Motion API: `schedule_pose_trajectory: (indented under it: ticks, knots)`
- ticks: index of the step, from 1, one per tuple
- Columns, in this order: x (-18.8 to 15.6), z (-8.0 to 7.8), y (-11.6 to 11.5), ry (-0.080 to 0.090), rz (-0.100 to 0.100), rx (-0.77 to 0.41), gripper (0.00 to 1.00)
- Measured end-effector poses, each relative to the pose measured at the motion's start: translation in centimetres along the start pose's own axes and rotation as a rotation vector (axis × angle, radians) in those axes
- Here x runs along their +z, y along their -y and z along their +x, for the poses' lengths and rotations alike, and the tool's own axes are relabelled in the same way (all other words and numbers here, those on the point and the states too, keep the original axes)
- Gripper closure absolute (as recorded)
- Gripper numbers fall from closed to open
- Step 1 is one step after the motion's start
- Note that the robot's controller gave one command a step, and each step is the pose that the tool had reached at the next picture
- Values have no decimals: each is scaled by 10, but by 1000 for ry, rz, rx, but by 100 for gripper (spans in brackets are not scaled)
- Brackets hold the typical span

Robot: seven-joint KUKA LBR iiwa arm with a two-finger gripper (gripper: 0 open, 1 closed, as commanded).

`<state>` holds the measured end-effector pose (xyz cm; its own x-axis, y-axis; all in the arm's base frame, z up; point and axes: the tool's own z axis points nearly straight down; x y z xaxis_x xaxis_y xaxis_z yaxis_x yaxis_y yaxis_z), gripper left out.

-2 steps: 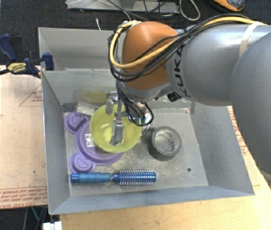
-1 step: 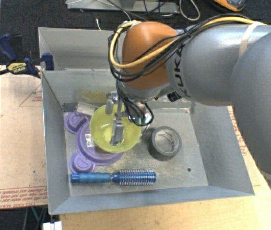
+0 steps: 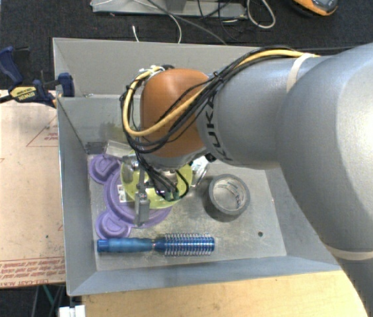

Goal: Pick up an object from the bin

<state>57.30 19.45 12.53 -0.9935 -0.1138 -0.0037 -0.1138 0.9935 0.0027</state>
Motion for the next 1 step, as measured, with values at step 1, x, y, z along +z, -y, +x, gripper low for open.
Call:
schedule_pose_trajectory:
  ticks: [1]
  knots:
    - [24,-9,-17,6,0,-99,0]
